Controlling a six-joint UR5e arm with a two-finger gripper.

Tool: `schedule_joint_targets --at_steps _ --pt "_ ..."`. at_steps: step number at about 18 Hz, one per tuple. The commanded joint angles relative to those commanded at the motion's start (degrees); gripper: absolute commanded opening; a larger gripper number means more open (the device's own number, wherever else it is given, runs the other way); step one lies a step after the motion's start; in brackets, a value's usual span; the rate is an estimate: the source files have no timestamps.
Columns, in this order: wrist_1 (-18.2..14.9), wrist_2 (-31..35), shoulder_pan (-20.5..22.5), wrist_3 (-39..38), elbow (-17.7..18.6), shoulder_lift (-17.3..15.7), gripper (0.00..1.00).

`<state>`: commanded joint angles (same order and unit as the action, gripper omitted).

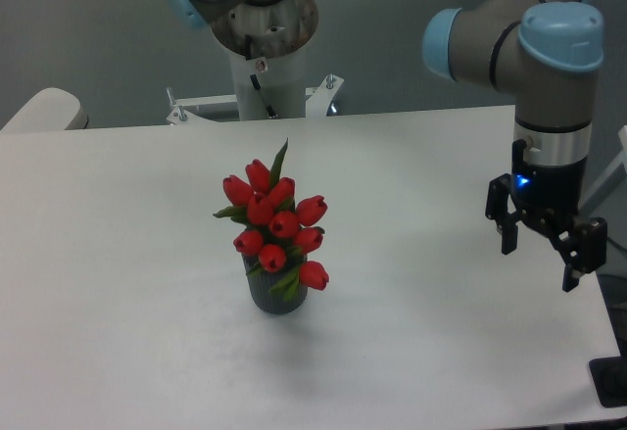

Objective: Insert the flowers into the vase

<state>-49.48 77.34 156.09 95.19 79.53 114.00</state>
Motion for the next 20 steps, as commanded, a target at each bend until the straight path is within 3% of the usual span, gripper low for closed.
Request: schedule_joint_targets --at_steps 9,14,20 --pt "0.2 0.0 -1.0 0.7 1.1 -0.5 1.00" --pt "0.3 4.9 -2.5 1.2 1.0 -0.5 1.00" --pt "0.2 5.8 -2.8 1.2 0.7 -0.4 1.00"
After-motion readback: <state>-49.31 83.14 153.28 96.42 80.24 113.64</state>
